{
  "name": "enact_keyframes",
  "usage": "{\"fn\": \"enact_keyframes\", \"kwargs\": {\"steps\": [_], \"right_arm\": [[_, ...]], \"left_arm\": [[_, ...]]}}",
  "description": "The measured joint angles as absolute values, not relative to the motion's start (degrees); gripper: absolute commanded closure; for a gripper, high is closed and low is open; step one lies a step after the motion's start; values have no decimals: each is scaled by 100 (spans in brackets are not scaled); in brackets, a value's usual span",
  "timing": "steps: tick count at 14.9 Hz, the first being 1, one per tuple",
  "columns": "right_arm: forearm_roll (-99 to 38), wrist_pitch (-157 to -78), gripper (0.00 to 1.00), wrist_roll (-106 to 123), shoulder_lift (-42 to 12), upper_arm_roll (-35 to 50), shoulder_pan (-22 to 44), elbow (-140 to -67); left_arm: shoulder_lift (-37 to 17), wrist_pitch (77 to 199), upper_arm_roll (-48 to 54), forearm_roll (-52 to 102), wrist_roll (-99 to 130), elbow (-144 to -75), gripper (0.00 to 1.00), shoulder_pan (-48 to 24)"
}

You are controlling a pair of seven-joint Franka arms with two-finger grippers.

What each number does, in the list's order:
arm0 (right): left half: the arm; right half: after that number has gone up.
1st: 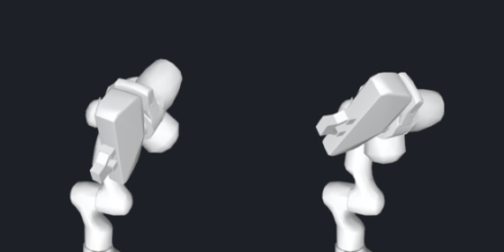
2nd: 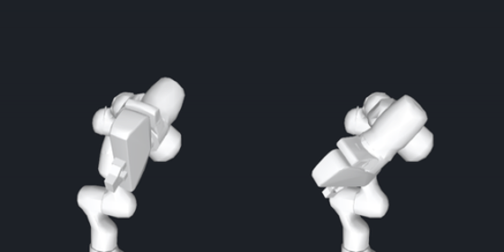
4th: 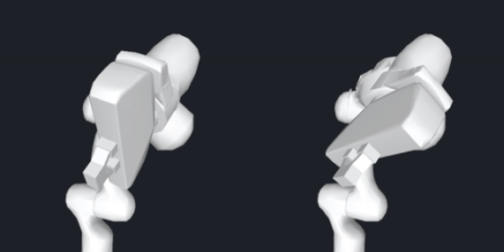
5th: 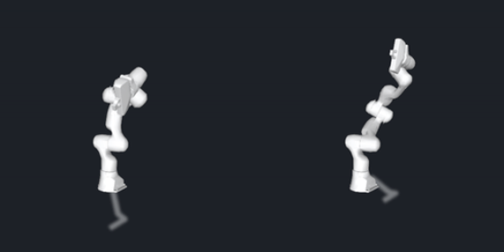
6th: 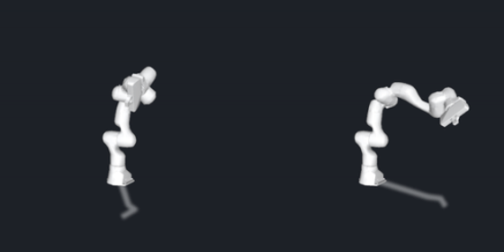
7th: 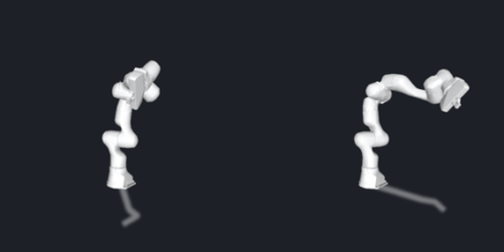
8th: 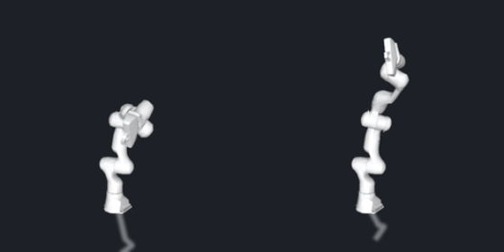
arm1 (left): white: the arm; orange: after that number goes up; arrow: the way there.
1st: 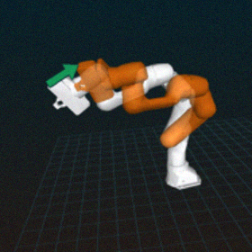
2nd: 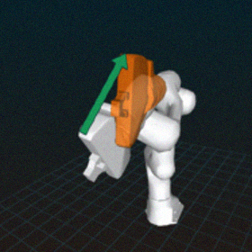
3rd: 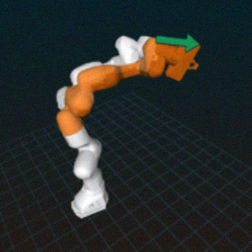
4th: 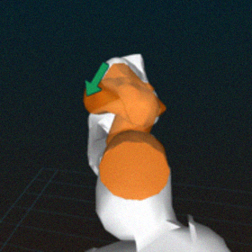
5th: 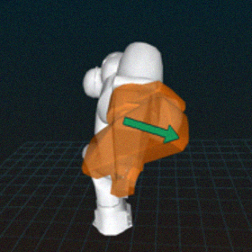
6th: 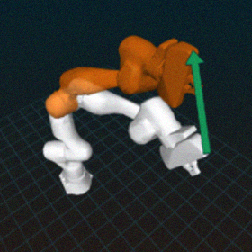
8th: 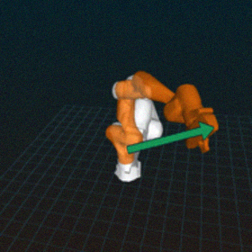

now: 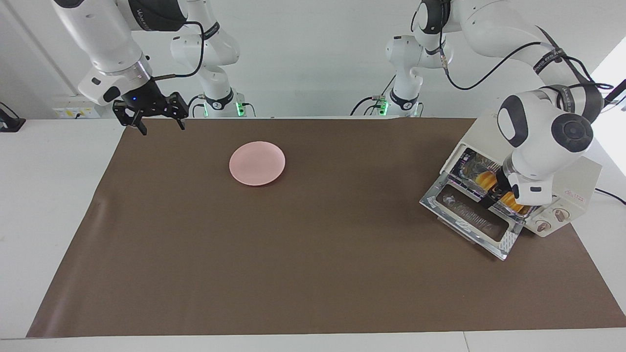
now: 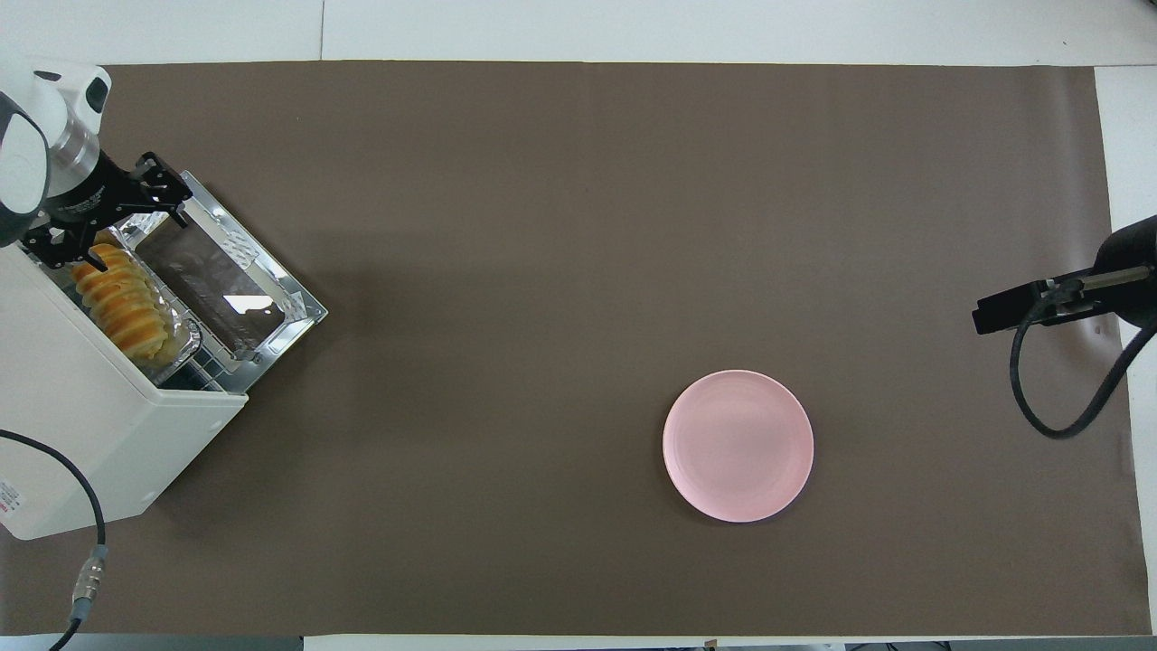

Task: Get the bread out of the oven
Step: 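Reach the left gripper into the toaster oven and grasp the foil tray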

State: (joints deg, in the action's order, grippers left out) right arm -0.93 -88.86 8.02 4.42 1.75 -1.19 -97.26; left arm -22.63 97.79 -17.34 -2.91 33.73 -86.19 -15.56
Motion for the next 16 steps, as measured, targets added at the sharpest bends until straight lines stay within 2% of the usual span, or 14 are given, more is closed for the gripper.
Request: {"fn": "enact_keyframes", "kwargs": {"steps": [7,8,12,14,15,16], "right_arm": [[-93,-8886,0,802,442,175,-119,-9726],[-93,-8886,0,802,442,175,-119,-9726],[-93,-8886,0,802,442,175,-119,-9726],[-93,-8886,0,802,442,175,-119,-9726],[-93,-8886,0,802,442,175,-119,-9726],[-93,-8886,0,802,442,175,-119,-9726]], "left_arm": [[-1921,11004,-1737,-306,3396,-9825,0,-1553],[-1901,11132,-1735,-306,3396,-9912,3,-1554],[-1851,11293,-1730,-307,3396,-10182,45,-1555],[-1802,11323,-1739,-309,3393,-10354,72,-1548],[-1775,11333,-1744,-313,3389,-10419,92,-1547],[-1736,11336,-1750,-332,3379,-10448,100,-1546]]}}
